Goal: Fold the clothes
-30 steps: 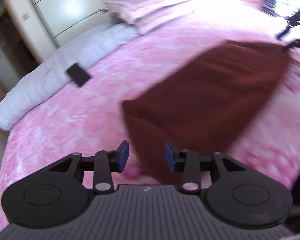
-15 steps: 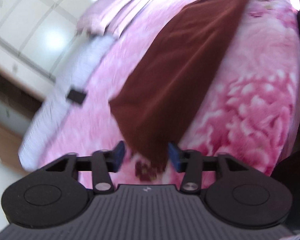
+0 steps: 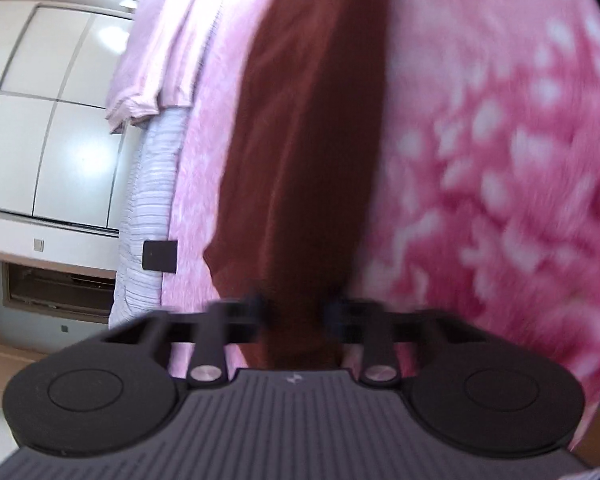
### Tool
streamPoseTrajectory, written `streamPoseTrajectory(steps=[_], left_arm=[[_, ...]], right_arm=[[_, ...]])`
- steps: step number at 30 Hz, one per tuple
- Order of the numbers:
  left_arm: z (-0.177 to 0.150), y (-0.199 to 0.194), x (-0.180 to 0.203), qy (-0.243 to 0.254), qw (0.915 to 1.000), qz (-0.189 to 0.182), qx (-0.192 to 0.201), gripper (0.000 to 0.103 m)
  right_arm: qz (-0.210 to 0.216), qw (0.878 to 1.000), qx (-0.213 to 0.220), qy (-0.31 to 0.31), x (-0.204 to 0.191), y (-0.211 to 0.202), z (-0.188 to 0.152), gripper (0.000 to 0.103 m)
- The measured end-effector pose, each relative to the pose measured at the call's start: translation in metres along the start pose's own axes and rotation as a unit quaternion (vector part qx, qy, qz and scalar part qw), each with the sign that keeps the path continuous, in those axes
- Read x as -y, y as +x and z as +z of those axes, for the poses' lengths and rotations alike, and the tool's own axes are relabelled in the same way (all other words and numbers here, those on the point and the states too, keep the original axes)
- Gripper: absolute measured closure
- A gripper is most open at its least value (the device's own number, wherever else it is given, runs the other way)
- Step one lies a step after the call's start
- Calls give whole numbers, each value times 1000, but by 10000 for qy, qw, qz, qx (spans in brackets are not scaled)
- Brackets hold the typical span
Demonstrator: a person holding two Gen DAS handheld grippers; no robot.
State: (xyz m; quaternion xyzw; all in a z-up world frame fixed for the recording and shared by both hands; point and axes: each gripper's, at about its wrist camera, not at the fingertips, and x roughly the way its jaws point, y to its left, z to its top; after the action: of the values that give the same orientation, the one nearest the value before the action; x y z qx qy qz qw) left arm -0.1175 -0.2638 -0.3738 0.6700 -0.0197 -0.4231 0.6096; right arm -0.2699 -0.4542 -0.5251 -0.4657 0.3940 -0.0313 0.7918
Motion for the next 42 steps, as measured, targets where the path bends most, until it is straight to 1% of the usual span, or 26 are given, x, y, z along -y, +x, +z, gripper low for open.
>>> streamPoseTrajectory(steps=[1,4,6,9,12,15,16,17,18,21,22,23,24,25,26,27,29,31,32,33,35,36,37,39,40,42], left_arm=[[0,-2,-1,-10,10000,-31,-19,90],[6,-29,-8,-218,9997,-73,119,91],[8,-54,-7,-351,9988,-200,279,91],[15,-97,11,-408,9968,-428,543,91],[18,-124,43,-382,9935,-749,773,91],[25,-137,74,-249,9897,-1059,928,89],[26,-138,77,-216,9890,-1131,924,88],[26,-137,78,-195,9886,-1195,899,87],[24,-136,74,-226,9875,-1297,866,83],[12,-135,52,-605,9808,-1651,847,75],[7,-139,46,-774,9777,-1754,852,73],[3,-140,37,-950,9737,-1875,875,73],[-1,-140,27,-1148,9680,-2032,928,72],[-4,-139,17,-1353,9610,-2199,991,72],[-8,-139,7,-1558,9533,-2364,1053,72],[-12,-139,-2,-1697,9448,-2561,1135,72],[-15,-137,-18,-1815,9322,-2854,1285,72],[-14,-132,-34,-1869,9250,-2999,1394,72],[-12,-130,-41,-1873,9229,-3038,1449,72],[-10,-128,-49,-1877,9206,-3076,1504,72],[-4,-120,-64,-1884,9208,-3021,1590,71],[1,-114,-71,-1889,9212,-2980,1639,69],[7,-107,-77,-1892,9211,-2951,1691,66],[19,-89,-88,-1898,9205,-2904,1797,63],[27,-80,-92,-1887,9199,-2908,1833,62],[43,-61,-99,-1850,9185,-2940,1891,62]], right_arm=[[77,10000,8,24,2,1,-4,95],[-54,9999,28,94,14,-18,-14,96],[-157,9997,-7,205,24,-36,-21,96],[-289,9989,-115,354,27,-66,-40,96],[-268,9976,-331,543,13,-88,-64,96],[-187,9948,-565,823,-4,-95,-83,96],[-167,9937,-610,924,-10,-98,-88,95],[-193,9929,-628,993,-13,-101,-90,95],[-223,9920,-642,1060,-16,-103,-92,95],[-309,9872,-757,1370,-14,-111,-97,93],[-338,9849,-808,1494,-13,-112,-98,89],[-374,9812,-890,1670,-14,-119,-99,80],[-391,9758,-977,1915,-13,-124,-100,74],[-358,9674,-1030,2285,-11,-130,-101,59],[-267,9565,-999,2728,-10,-139,-103,52],[-172,9433,-959,3172,-8,-148,-105,52],[116,9101,-888,4046,0,-158,-109,52],[318,8746,-730,4783,5,-168,-113,52],[466,8524,-593,5174,6,-172,-115,52],[617,8280,-451,5555,8,-175,-118,52],[934,7729,-164,6275,9,-175,-125,52],[1090,7423,-19,6611,9,-174,-128,52],[1169,7107,51,6937,9,-171,-133,52],[1305,6429,177,7546,7,-162,-144,52],[1329,6119,229,7794,6,-159,-148,52],[1286,5638,384,8149,4,-154,-156,52]])
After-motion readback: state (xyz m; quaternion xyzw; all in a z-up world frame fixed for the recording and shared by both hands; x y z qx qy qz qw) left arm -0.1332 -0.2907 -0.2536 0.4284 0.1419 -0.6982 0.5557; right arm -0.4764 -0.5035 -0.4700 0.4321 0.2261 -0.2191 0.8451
